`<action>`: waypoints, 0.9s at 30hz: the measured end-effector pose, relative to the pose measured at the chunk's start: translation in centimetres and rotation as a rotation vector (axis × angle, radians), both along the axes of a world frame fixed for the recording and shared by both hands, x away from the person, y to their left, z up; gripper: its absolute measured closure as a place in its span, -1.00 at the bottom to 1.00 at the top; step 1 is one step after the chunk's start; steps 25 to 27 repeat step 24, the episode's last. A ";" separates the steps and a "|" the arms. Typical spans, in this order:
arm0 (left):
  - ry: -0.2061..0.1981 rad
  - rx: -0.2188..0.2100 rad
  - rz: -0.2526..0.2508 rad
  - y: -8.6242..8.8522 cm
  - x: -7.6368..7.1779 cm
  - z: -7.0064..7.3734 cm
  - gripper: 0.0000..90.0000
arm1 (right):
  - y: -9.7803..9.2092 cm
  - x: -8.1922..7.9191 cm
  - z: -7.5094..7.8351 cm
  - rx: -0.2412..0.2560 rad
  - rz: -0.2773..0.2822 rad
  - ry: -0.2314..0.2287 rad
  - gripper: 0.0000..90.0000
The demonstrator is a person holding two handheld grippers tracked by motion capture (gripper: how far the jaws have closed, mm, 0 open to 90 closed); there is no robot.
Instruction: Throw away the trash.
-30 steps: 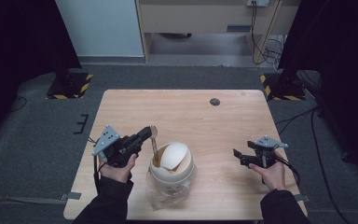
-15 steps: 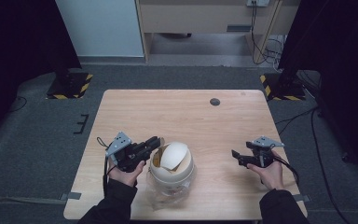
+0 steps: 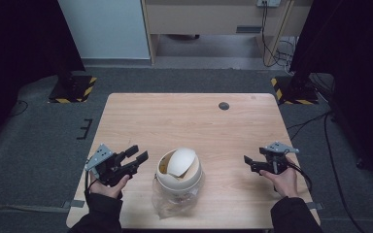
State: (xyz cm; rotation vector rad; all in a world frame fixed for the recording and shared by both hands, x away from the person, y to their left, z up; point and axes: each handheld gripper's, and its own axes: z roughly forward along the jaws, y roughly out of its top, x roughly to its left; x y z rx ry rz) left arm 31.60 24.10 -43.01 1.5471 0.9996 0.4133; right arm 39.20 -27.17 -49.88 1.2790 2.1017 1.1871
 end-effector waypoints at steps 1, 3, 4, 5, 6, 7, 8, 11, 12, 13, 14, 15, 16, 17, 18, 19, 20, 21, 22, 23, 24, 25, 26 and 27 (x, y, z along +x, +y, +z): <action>0.008 0.031 0.012 0.5 0.0 -0.6 -0.06 | -0.1 0.0 -0.1 -0.001 -0.002 0.004 -0.53; 0.032 0.096 0.043 1.5 0.1 -1.7 -0.20 | -0.2 0.1 -0.2 -0.008 -0.008 0.011 -0.56; 0.032 0.096 0.043 1.5 0.1 -1.7 -0.28 | -0.2 0.1 -0.2 -0.008 -0.008 0.011 -0.56; 0.038 0.133 0.060 2.0 0.2 -2.2 -0.28 | -0.3 0.2 -0.3 -0.012 -0.010 0.017 -0.57; 0.055 0.182 0.081 2.6 0.5 -2.8 -0.34 | -0.4 0.2 -0.4 -0.016 -0.016 0.025 -0.59; 0.088 0.228 0.109 3.3 1.1 -3.7 -0.44 | -0.6 0.3 -0.6 -0.023 -0.025 0.038 -0.62; 0.113 0.245 0.122 3.7 1.4 -4.3 -0.47 | -0.6 0.3 -0.7 -0.025 -0.026 0.042 -0.63; 0.160 0.288 0.132 4.5 1.9 -5.3 -0.50 | -0.8 0.4 -0.9 -0.030 -0.032 0.051 -0.64; 0.200 0.318 0.147 5.2 2.5 -6.1 -0.51 | -0.9 0.5 -1.1 -0.035 -0.041 0.064 -0.65; 0.219 0.323 0.154 5.5 2.8 -6.5 -0.53 | -1.0 0.5 -1.2 -0.044 -0.044 0.072 -0.66; 0.219 0.323 0.154 5.5 2.8 -6.5 -0.55 | -1.0 0.6 -1.4 -0.050 -0.051 0.081 -0.66; 0.262 0.342 0.160 6.0 3.3 -7.2 -0.57 | -1.1 0.6 -1.6 -0.058 -0.059 0.099 -0.66; 0.274 0.353 0.162 6.2 3.5 -7.5 -0.58 | -1.2 0.7 -1.8 -0.068 -0.064 0.107 -0.67; 0.274 0.353 0.162 6.2 3.5 -7.5 -0.59 | -1.2 0.7 -1.8 -0.068 -0.064 0.107 -0.67; 0.295 0.373 0.161 6.3 3.7 -7.8 -0.59 | -1.3 0.7 -1.9 -0.077 -0.070 0.117 -0.68; 0.303 0.384 0.154 6.4 3.8 -8.0 -0.61 | -1.5 0.8 -2.2 -0.089 -0.083 0.132 -0.69; 0.313 0.390 0.150 6.3 3.9 -8.2 -0.61 | -1.8 0.9 -2.4 -0.096 -0.090 0.149 -0.70; 0.316 0.399 0.148 6.3 4.0 -8.3 -0.63 | -1.9 0.9 -2.5 -0.099 -0.094 0.152 -0.70; 0.322 0.404 0.142 6.2 4.0 -8.4 -0.65 | -2.0 1.0 -2.6 -0.105 -0.093 0.151 -0.71; 0.322 0.404 0.142 6.2 4.0 -8.4 -0.66 | -2.0 1.0 -2.6 -0.105 -0.093 0.151 -0.71; 0.335 0.407 0.135 6.1 4.0 -8.5 -0.66 | -2.1 1.0 -2.6 -0.105 -0.096 0.155 -0.71; 0.335 0.407 0.135 6.1 4.0 -8.5 -0.66 | -2.1 1.0 -2.6 -0.105 -0.096 0.155 -0.71; 0.335 0.407 0.135 6.1 4.0 -8.5 -0.66 | -2.1 1.0 -2.6 -0.105 -0.096 0.155 -0.71; 0.335 0.407 0.135 6.1 4.0 -8.5 -0.66 | -2.1 1.0 -2.6 -0.105 -0.096 0.155 -0.71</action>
